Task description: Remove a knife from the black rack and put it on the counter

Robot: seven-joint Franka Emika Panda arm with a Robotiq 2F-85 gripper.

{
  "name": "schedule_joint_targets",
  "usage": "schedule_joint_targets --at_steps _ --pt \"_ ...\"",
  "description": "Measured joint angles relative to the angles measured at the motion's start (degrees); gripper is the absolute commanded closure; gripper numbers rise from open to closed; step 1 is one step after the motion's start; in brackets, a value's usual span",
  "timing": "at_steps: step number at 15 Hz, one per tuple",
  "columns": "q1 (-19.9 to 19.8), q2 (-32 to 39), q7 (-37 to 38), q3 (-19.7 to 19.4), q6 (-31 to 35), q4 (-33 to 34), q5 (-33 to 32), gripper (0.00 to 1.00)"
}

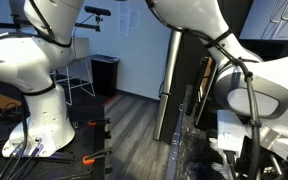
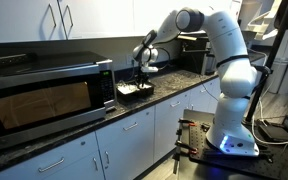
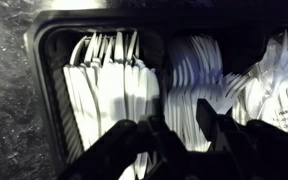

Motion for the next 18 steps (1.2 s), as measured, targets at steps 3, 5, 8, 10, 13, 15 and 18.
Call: schedule_joint_targets --at_steps 3,5,8,10,13,15,18 --pt "-0.40 0.87 0.00 0.00 -0.42 0.96 -0.01 0.51" --pt "-0.82 0.94 0.00 0.00 -0.47 1.28 -0.01 0.52" --pt "-1.22 0.95 0.00 0.00 -0.69 1.55 -0.01 0.53" --pt "-1.27 1.03 0.00 0.00 -0.93 1.65 -0.01 0.55" --pt "-1.35 1.65 0.00 0.00 -1.77 2.28 -0.02 0.54" --pt "-1.44 2.17 0.00 0.00 -2.24 2.72 -0.02 0.53" --pt "-1.58 2.82 0.00 0.00 -2.83 3.35 -0.02 0.56"
